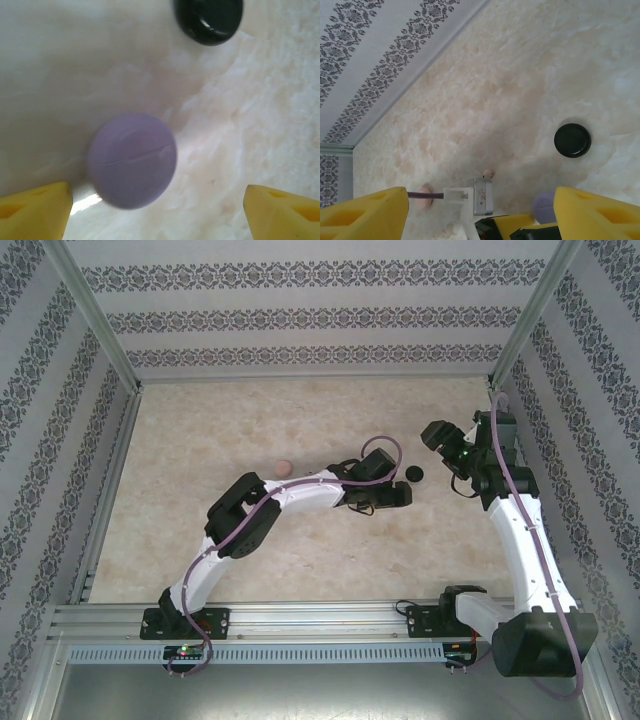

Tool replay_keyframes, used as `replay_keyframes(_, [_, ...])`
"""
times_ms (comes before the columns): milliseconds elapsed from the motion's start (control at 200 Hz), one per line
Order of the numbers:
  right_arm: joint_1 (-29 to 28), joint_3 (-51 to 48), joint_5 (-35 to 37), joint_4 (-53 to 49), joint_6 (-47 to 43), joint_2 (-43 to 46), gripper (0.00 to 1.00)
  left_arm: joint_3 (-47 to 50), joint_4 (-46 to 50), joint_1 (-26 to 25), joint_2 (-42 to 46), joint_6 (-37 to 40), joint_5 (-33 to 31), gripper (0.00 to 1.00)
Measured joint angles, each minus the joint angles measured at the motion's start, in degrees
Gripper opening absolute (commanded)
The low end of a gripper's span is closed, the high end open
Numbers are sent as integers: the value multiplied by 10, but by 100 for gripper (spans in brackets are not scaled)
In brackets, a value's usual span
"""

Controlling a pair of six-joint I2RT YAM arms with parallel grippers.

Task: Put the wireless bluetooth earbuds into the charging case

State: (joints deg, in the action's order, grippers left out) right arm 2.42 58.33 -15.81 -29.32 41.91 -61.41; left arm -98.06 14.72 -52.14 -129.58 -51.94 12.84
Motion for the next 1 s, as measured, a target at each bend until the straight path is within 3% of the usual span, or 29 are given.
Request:
replay_keyframes(535, [9, 0, -2, -4, -3, 6, 77, 78, 25, 0, 213, 161, -173, 90])
replay_keyframes(799, [9, 0, -2, -4, -19, -10, 77, 137, -19, 4, 291, 283, -297, 100])
replay_keyframes(999, [3, 10, -2, -6, -33, -35, 77, 179, -62, 27, 334, 354, -367, 99])
